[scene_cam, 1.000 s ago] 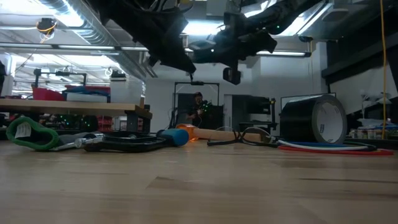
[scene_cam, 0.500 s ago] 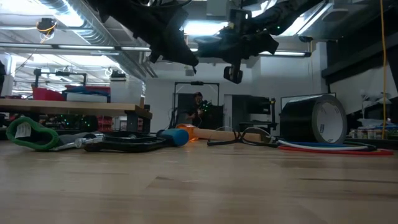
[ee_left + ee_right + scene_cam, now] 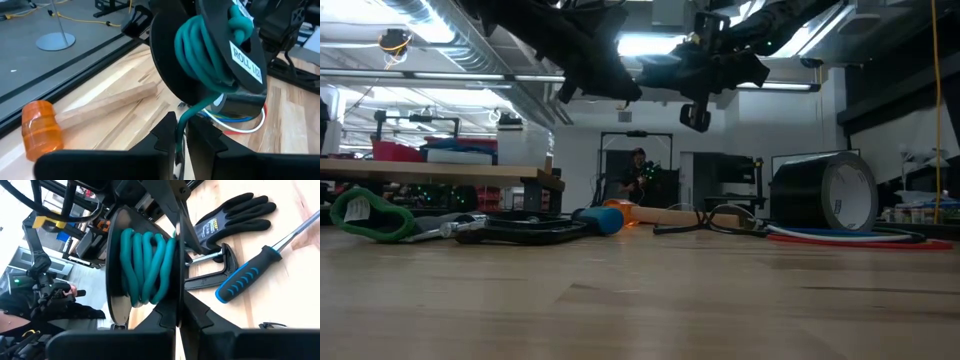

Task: Coil cords
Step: Coil the green wire onto the spool

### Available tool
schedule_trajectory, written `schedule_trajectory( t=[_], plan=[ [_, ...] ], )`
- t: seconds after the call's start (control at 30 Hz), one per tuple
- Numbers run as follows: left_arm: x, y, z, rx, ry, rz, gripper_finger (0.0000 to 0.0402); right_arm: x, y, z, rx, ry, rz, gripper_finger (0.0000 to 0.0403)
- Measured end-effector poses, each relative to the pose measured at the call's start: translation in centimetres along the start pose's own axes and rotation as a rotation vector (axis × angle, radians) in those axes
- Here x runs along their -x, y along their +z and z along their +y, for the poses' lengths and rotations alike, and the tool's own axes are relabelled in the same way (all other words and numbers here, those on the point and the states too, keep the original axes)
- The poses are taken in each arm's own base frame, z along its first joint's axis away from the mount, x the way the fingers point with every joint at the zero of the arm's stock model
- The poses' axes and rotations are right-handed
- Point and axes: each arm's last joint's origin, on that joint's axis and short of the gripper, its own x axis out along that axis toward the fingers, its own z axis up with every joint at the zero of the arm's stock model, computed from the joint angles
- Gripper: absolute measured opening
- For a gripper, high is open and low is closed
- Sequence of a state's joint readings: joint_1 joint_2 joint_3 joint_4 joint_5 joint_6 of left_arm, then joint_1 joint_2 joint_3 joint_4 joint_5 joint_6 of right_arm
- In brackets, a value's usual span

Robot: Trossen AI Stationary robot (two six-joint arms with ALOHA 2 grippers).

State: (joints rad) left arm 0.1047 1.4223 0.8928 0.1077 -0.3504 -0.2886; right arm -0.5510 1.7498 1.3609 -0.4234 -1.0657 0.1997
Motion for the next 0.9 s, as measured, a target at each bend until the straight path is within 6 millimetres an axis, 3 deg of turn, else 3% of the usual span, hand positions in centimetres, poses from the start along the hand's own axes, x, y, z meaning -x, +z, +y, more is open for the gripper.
schedule_trajectory(
  t=[0.53,0.9],
  plan=[
    [0.01,0.41,-0.16,0.005,-0.025,-0.04,0.0113,0.0,0.01,0.06,0.056,0.001,-0.001,0.0007],
    [0.01,0.43,-0.31,-0.037,-0.085,-0.031,0.0109,-0.04,0.02,0.07,0.082,-0.005,-0.001,0.0007]
  ],
)
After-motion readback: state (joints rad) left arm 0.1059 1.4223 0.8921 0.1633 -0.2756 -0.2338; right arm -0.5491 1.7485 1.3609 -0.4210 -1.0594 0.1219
